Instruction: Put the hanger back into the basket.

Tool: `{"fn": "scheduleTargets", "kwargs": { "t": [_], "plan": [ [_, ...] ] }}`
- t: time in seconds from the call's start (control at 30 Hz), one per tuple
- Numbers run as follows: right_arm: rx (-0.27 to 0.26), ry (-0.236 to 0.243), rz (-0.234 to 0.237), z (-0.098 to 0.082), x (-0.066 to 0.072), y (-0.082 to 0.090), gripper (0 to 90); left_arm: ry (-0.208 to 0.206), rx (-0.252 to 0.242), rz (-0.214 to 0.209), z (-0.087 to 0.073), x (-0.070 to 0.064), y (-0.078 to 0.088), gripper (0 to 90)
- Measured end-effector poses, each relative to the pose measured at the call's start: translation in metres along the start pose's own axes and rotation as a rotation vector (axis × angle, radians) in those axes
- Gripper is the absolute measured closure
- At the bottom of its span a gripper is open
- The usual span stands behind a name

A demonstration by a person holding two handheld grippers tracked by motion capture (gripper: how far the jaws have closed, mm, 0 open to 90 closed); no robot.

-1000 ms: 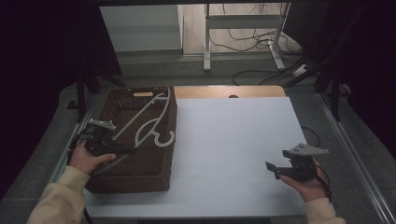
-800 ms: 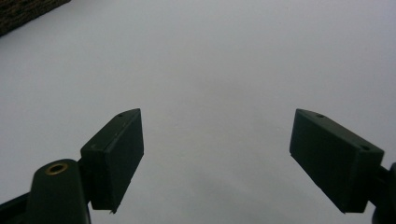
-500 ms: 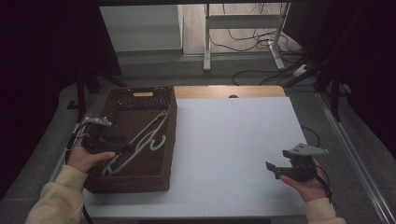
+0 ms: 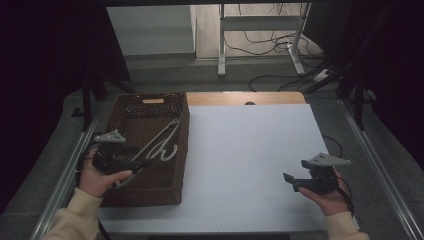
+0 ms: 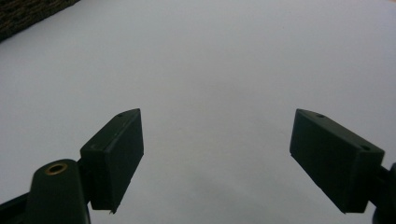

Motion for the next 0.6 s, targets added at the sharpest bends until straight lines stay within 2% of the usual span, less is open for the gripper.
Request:
{"fn": "scheduleTargets", "kwargs": {
  "t": [0.1, 0.23, 0.33, 0.6],
  "plan": [
    [-0.002, 0.005, 0.002, 0.001, 0.001, 0.0, 17.3, -0.029, -0.019, -0.007, -0.002, -0.018, -0.003, 22.8],
    [-0.007, 0.006, 0.005, 0.001, 0.001, 0.001, 17.3, -0.053, -0.039, -0.014, -0.005, -0.033, -0.005, 22.5],
    [-0.009, 0.011, 0.011, 0.001, 0.003, 0.001, 17.2, -0.056, -0.043, -0.011, -0.008, -0.036, -0.005, 22.3],
    [-0.008, 0.025, 0.015, 0.002, 0.007, 0.002, 17.2, -0.038, -0.046, -0.005, -0.02, -0.033, -0.006, 21.9]
  ]
}}
Point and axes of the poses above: each handheld gripper's, and its own axes: y roughly backward along the jaws, z roughly out of its top, x roughly to its left, the point moved 5 cm from there along -y, roughly forward along the jaws
